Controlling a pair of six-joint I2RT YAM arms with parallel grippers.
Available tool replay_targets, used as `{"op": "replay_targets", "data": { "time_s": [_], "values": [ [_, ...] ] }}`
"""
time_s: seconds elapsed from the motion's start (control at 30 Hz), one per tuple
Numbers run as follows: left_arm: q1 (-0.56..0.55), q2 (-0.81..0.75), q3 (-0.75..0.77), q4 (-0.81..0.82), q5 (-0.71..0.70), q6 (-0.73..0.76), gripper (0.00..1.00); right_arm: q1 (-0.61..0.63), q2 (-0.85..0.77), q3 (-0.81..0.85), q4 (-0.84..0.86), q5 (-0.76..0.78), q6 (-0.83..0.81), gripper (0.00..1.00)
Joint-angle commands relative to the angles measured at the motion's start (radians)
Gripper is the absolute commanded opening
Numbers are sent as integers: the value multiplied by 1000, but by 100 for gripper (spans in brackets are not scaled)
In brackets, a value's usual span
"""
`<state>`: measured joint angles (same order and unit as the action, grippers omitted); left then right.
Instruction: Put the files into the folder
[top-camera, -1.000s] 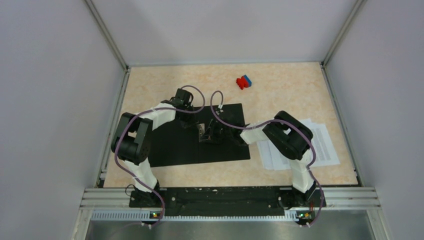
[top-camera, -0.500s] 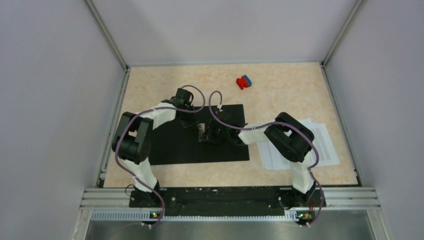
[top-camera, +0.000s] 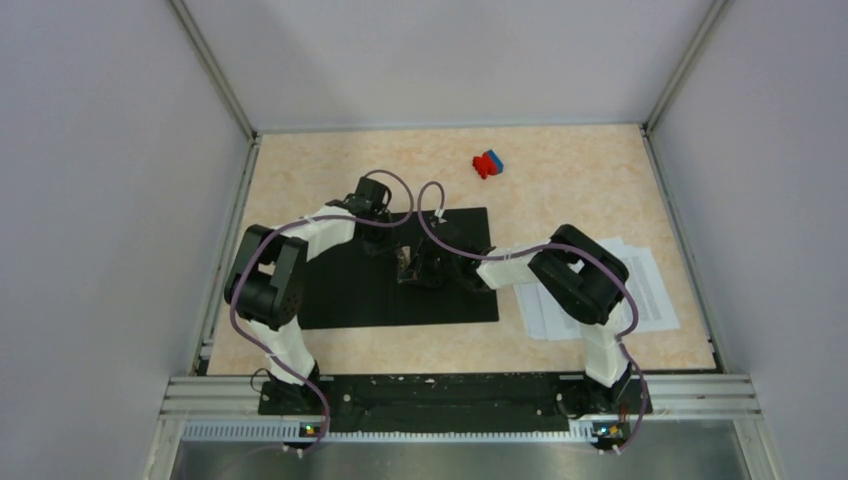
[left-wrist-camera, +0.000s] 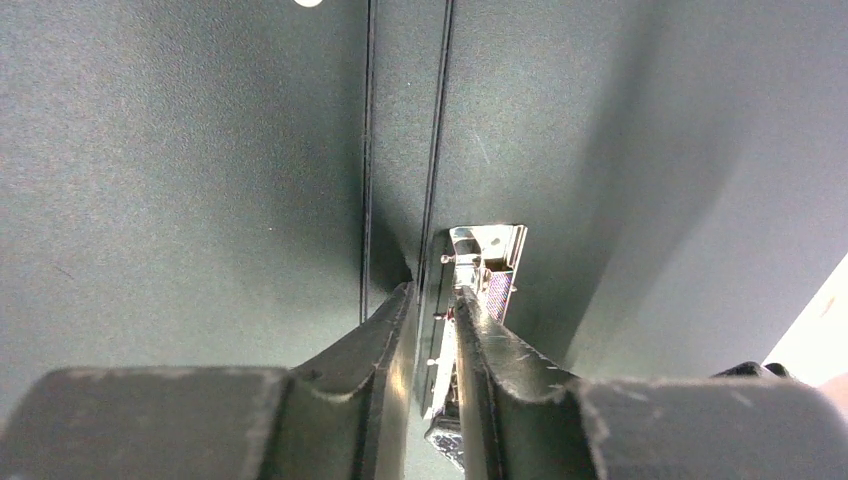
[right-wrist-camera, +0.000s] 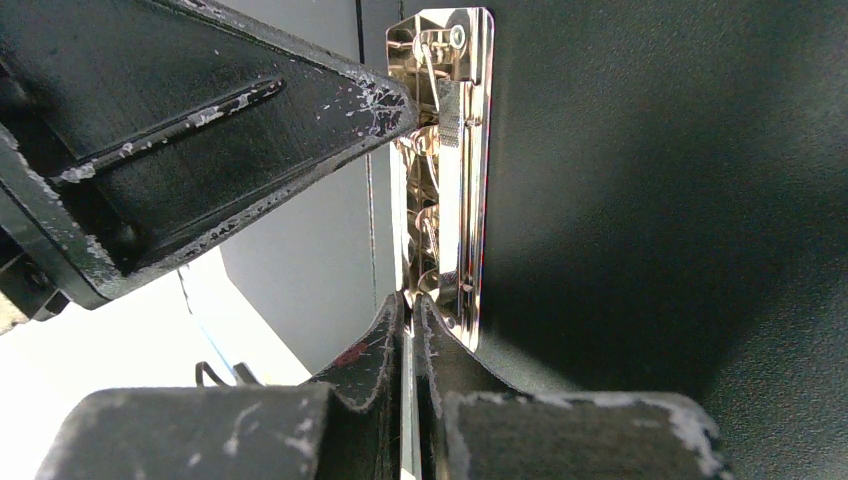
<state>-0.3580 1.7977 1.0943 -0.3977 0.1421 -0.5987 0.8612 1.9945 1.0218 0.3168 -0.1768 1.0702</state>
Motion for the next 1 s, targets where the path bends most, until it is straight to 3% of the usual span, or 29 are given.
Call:
{"op": "replay_targets", "data": {
  "time_s": [0.0, 0.33, 0.77, 0.97],
  "values": [
    [-33, 55, 35, -95, -206, 25, 24, -10, 43, -40, -145, 53, -41, 0],
    [-138, 202, 124, -200, -454, 42, 21, -37, 35, -47, -125, 7, -62, 0],
    [-145, 289, 104, -174, -424, 34, 23, -41, 25, -89, -104, 15, -60, 0],
    [-143, 299, 90, -159, -413, 43, 23, -40, 56, -56, -238, 103, -61, 0]
  ]
}}
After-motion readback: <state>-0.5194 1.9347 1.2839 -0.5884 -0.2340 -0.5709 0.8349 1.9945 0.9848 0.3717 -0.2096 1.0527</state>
